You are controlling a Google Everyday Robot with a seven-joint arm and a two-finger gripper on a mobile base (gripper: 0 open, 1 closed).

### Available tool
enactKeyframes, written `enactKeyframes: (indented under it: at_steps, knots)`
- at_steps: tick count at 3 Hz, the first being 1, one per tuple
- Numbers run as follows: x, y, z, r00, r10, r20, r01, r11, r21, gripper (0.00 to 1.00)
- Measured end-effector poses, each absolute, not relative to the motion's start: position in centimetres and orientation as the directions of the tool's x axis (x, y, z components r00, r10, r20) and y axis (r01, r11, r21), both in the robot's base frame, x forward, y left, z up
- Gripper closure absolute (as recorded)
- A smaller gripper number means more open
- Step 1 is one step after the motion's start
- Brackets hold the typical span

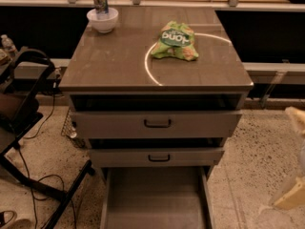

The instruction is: Close bottom drawer

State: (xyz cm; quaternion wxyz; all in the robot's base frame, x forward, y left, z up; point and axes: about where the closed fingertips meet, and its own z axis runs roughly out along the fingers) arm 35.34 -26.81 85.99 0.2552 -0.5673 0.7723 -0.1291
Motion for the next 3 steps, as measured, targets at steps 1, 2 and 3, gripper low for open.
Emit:
enactKeyframes:
  at_steps: [1, 2, 3]
  knots:
    - [33.3, -27.1, 81.3, -0.254, -0.938, -0.235, -0.838, 0.335, -0.430, 0.00]
    - [33.3, -27.1, 81.3, -0.254, -0.938, -0.235, -0.838, 0.335, -0.430, 0.00]
    - [32.5, -29.1, 74.3, -0.313, -0.925, -0.216, -0.838, 0.376, -0.395, 0.00]
